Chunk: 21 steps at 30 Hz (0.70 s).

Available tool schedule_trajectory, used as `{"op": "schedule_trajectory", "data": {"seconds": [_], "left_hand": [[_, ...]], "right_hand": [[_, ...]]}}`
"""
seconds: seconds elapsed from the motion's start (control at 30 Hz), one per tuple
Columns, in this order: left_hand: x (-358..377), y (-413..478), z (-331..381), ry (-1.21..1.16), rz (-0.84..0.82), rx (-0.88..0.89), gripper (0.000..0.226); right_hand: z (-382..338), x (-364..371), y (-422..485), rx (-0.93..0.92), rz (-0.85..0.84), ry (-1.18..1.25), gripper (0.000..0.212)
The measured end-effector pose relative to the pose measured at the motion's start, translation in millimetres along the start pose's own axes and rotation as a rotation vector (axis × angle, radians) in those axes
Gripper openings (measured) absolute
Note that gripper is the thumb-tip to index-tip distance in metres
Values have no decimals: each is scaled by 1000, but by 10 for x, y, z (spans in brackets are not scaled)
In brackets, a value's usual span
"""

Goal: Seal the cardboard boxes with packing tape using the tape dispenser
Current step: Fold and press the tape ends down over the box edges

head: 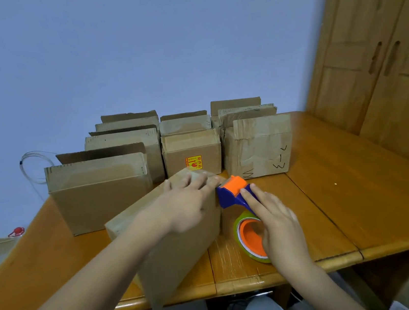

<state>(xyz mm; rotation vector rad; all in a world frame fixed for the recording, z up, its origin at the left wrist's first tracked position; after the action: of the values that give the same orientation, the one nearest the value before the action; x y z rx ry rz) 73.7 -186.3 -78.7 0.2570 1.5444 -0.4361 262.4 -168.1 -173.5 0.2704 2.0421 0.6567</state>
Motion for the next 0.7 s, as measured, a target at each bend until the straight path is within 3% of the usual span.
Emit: {"op": "schedule_trajectory", "data": {"seconds": [0.33,0.7], "left_hand": [[84,39,-30,-87,16,-13,72],[85,39,-61,-124,20,-8,71]], "right_hand": [[-77,-69,-93,122,-67,59,94],[-78,-229,-139,159,-251,-64,92]]}}
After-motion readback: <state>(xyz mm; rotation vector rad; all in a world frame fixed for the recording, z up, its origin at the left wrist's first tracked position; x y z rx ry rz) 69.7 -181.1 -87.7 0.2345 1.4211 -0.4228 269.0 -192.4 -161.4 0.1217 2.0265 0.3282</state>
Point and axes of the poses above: each hand's wrist, its own y-axis towards the middle knuckle, its own x-axis out of the palm, z = x × y, the point moved 1 cm from there along y, towards the middle knuckle, and after that the axes turned 15 degrees about x, right-handed, at the moved point
